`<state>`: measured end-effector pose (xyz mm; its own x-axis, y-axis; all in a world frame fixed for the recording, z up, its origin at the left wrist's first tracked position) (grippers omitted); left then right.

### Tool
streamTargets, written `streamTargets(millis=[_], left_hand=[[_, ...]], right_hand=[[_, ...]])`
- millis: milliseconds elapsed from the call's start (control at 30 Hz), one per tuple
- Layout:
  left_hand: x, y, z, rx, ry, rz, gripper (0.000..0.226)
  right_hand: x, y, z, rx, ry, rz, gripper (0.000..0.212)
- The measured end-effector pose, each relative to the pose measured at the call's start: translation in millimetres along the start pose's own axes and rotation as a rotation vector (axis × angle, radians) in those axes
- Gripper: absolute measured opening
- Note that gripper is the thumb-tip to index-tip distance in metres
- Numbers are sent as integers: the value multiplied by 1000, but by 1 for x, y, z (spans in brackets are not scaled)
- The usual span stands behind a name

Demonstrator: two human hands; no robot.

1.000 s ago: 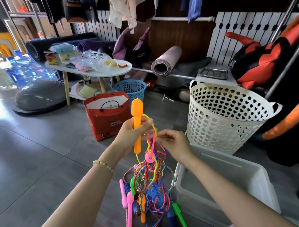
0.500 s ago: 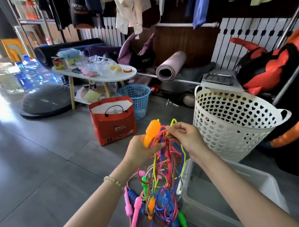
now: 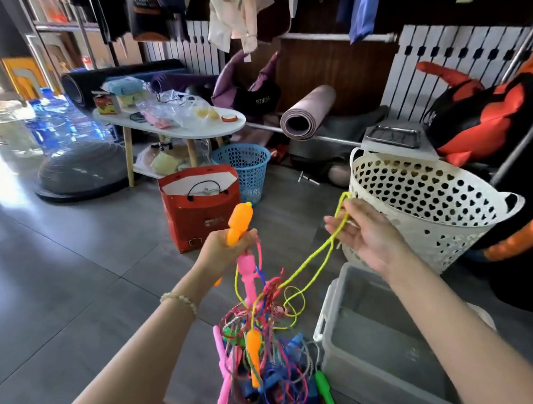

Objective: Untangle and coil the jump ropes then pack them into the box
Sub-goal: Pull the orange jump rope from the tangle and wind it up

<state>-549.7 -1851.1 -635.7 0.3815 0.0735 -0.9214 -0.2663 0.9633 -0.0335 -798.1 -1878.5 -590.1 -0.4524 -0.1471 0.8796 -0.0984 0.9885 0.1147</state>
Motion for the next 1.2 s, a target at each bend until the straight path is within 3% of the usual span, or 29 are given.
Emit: streamTargets(millis=[133,200,300,400,467,567,667,700,800,867,967,1133,1200], left_hand=[[-5,6,-29,101,-277,-58,45],[-17,20,-52,228,-114,-65,40],[-32,45,-86,435,143,-16,10],[-33,42,-89,402,163,-17,5],[-40,34,-79,304,288,-13,11],[-55,18,-60,187,656,25,13],[-54,7,-45,118,750,78,17],[-51,8,-44,118,764,101,18],[-51,16,-53,175,717,118,17],[-57,21,-60,228,687,108,16],[-53,20,-53,213,664,116,14],[-32,24,-50,221,592,170,17],[-35,29,-55,261,575,157,17]], right_hand=[[-13,1,-32,84,28,-9,14],[-18,-1,-33,81,29,-8,12],[-19,-3,-28,59,16,6,12],[-13,-5,-15,10,47,48,11],[-20,-5,-9,12,202,32,24],[-62,13,-22,294,398,-212,54],[-103,52,-39,634,792,-264,26],[-108,52,-41,628,834,-192,19],[-91,35,-41,383,717,19,27],[-84,30,-43,339,762,91,28],[-87,36,-54,443,758,61,10],[-45,25,-32,240,381,24,17],[-48,24,-25,220,426,3,9]])
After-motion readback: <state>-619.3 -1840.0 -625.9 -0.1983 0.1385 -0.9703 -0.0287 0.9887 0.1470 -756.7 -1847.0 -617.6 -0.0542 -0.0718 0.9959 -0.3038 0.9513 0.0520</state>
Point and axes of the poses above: each hand's wrist, its own y-axis away from the middle knuckle, its own z-axis out of the back of the hand, x = y × z, the point moved 10 cm from there along -y, towards the middle knuckle, and after that the axes turned 2 degrees about -x, right-handed, at the moved point
